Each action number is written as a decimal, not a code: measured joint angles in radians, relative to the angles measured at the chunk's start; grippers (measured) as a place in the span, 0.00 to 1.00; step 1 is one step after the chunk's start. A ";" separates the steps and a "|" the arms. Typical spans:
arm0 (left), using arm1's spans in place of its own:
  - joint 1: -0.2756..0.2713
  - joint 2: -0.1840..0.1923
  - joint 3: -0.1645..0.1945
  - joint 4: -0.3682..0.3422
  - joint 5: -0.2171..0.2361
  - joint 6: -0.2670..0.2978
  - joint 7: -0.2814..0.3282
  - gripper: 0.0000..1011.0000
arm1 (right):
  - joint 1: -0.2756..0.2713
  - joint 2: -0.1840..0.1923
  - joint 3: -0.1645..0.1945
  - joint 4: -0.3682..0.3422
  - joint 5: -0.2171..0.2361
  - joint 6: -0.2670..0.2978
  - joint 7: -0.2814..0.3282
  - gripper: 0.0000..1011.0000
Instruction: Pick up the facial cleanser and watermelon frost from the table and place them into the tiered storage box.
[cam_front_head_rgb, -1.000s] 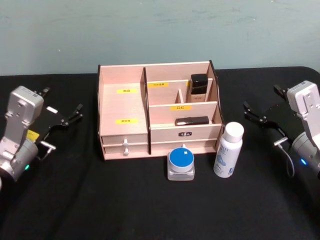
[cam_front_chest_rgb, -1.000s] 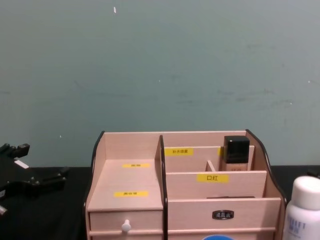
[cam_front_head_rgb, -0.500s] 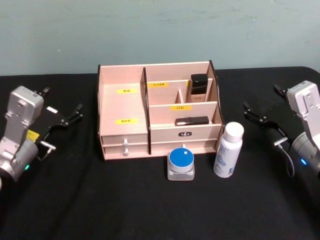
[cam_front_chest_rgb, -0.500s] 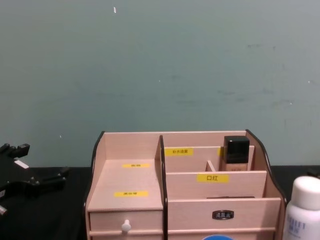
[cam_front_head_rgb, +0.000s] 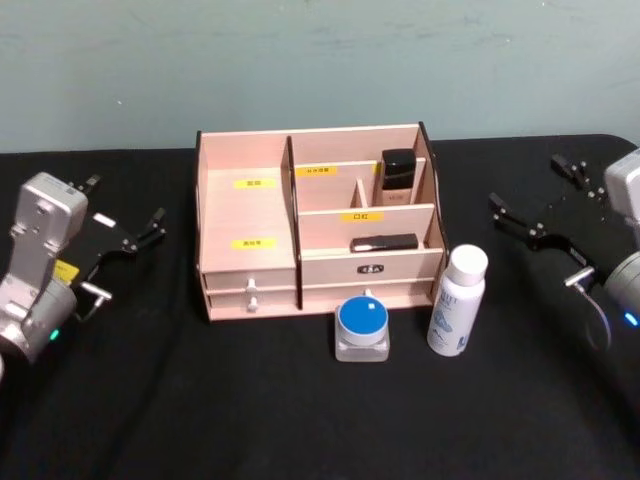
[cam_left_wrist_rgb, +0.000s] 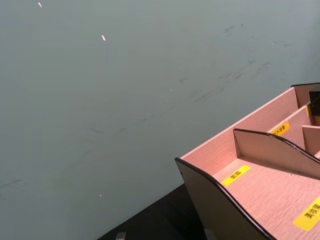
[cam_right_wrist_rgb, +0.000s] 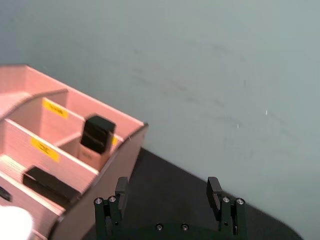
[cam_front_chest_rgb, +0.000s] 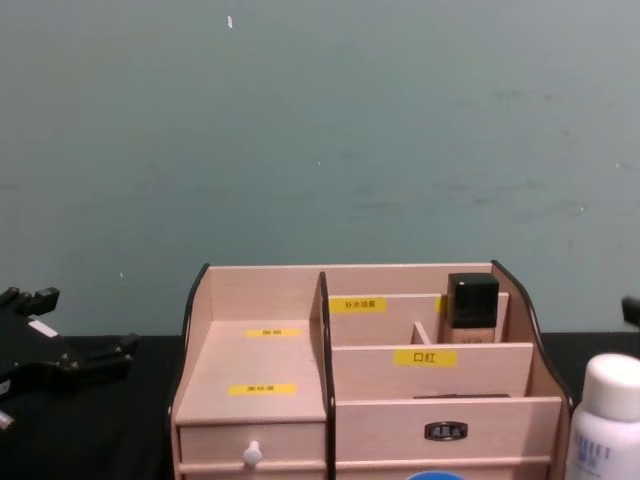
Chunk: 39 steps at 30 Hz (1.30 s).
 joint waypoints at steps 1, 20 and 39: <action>0.000 0.000 0.000 0.000 0.000 0.000 0.000 1.00 | -0.017 0.013 0.012 -0.033 0.004 0.001 0.005 0.99; 0.000 0.000 0.000 0.000 0.000 0.000 0.000 1.00 | -0.275 0.136 0.139 -0.368 0.144 0.029 0.124 0.99; 0.000 0.000 0.000 0.000 0.000 0.000 0.000 1.00 | -0.264 0.109 0.095 -0.275 0.175 0.176 0.246 0.99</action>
